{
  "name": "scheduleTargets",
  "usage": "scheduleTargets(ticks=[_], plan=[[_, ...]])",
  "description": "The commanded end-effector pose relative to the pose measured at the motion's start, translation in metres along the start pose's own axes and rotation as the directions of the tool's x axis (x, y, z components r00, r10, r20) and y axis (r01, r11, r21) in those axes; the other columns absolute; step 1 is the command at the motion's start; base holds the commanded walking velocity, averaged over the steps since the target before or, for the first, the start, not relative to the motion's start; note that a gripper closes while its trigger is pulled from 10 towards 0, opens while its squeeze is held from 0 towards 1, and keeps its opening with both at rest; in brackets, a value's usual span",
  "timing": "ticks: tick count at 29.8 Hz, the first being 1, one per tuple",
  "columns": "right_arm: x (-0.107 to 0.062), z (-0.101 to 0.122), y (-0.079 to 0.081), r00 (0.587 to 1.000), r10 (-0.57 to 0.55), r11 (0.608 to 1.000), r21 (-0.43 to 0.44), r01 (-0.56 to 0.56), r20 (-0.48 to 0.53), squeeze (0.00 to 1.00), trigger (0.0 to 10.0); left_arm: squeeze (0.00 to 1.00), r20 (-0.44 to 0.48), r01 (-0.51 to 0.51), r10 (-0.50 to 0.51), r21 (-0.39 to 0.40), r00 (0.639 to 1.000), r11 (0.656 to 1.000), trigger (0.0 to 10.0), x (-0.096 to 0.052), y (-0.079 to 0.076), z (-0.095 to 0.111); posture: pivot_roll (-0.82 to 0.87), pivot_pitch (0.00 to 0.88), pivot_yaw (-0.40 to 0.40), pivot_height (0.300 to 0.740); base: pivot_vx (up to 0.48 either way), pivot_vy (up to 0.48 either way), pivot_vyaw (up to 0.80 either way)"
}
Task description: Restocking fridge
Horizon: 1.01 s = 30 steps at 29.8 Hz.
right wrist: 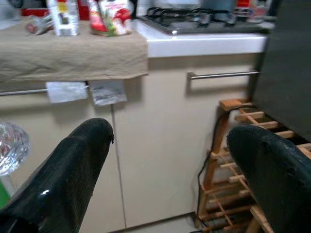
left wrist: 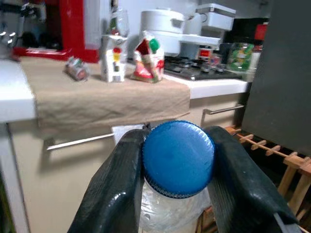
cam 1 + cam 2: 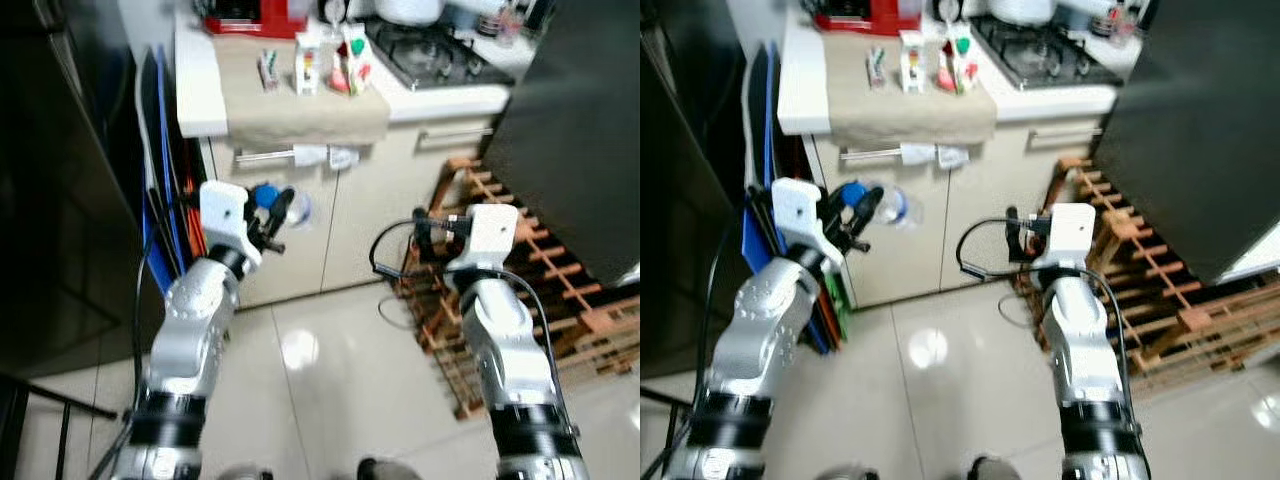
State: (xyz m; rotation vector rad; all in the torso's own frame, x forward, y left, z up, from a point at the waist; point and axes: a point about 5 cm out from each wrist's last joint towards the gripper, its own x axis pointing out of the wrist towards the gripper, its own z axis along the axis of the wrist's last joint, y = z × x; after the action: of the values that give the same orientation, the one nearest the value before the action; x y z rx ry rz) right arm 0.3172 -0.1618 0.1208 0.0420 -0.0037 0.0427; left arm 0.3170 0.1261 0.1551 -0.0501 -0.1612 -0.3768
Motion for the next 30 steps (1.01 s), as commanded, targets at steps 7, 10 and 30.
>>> scheduleTargets(ticks=[7, 10, 30], plan=[[0.005, 0.009, -0.014, 0.997, -0.057, 0.998, -0.005, 0.058, 0.045, 0.0, 10.0, 0.0, 0.079, 0.104, -0.107, 0.038, 0.991, 0.994, 10.0, 0.016, -0.017, 0.015, -0.06, 0.0, 0.017, 0.74, 0.0, -0.48, -0.59], [0.002, 0.004, -0.017, 0.997, -0.073, 0.997, 0.008, 0.073, 0.031, 0.0, 10.0, 0.0, 0.077, 0.102, -0.104, 0.022, 0.992, 0.995, 10.0, 0.017, -0.017, 0.012, -0.07, 0.0, 0.016, 0.74, 0.0, -0.48, -0.59], [-0.003, -0.002, -0.02, 0.996, -0.087, 0.996, 0.007, 0.087, 0.02, 0.0, 10.0, 0.0, 0.068, 0.093, -0.091, -0.026, 0.994, 0.995, 10.0, 0.012, -0.014, 0.003, -0.08, 0.0, 0.015, 0.74, 0.0, -0.144, -0.61]])
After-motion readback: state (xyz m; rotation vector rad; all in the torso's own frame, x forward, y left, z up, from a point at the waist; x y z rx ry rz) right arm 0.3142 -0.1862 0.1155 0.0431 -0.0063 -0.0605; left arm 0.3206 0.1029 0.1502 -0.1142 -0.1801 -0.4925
